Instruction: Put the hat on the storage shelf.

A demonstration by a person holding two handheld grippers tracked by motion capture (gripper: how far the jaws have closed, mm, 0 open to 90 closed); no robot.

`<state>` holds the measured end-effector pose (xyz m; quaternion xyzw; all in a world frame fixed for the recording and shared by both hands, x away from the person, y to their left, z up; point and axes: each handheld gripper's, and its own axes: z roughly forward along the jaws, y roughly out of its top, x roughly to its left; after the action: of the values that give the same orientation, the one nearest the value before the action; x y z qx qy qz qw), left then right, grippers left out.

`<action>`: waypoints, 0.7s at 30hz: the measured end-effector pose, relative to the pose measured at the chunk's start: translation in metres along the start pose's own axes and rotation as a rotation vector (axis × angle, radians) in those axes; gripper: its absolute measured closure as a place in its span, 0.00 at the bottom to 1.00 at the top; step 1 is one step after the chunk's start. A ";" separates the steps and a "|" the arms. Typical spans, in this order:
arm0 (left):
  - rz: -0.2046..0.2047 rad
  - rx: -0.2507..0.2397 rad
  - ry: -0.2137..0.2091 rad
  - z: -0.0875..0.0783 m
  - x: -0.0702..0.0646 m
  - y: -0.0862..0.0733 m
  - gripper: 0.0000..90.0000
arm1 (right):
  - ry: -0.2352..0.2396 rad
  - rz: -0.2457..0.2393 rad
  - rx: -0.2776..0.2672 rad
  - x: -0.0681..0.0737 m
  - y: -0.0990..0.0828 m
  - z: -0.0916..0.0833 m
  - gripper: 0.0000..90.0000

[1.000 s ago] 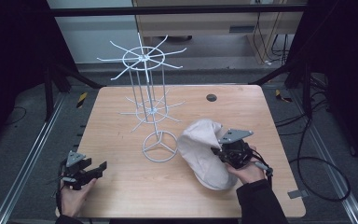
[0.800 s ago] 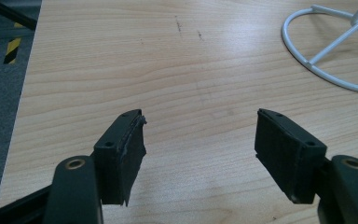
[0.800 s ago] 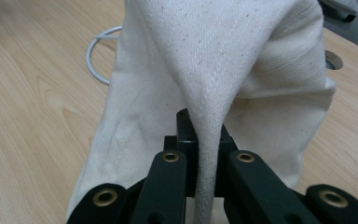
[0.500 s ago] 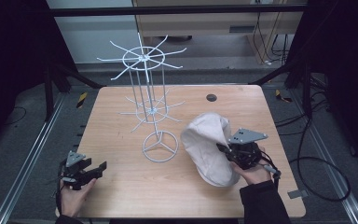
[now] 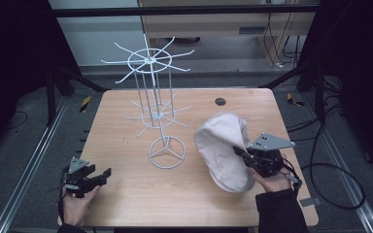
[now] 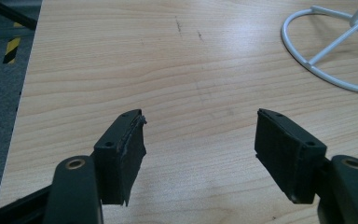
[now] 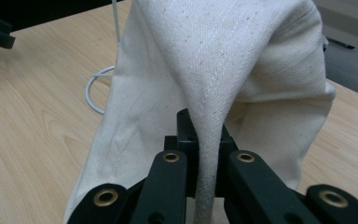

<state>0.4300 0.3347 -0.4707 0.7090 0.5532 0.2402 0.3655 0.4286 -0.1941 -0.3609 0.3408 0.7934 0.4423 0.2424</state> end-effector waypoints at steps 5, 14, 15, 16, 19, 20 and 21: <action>0.003 0.003 0.001 0.000 0.000 0.000 0.37 | -0.011 0.008 -0.043 -0.003 0.002 -0.008 0.98; 0.003 0.006 0.003 0.001 0.000 0.000 0.37 | -0.021 0.001 -0.125 -0.003 0.010 -0.020 0.98; 0.003 0.005 0.003 0.001 0.000 0.000 0.37 | -0.021 0.004 -0.132 -0.003 0.010 -0.020 0.98; 0.002 0.005 0.003 0.001 -0.001 0.000 0.37 | -0.022 0.006 -0.141 -0.003 0.011 -0.022 0.98; 0.006 0.008 0.003 0.001 -0.001 0.000 0.37 | -0.025 0.006 -0.156 -0.003 0.013 -0.023 0.98; 0.006 0.008 0.003 0.001 -0.001 0.000 0.37 | -0.028 0.006 -0.166 -0.003 0.015 -0.025 0.98; 0.005 0.008 0.004 0.001 -0.001 0.000 0.37 | -0.030 0.007 -0.175 -0.003 0.016 -0.026 0.98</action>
<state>0.4306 0.3339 -0.4715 0.7115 0.5530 0.2403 0.3608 0.4180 -0.2048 -0.3341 0.3273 0.7468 0.5058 0.2816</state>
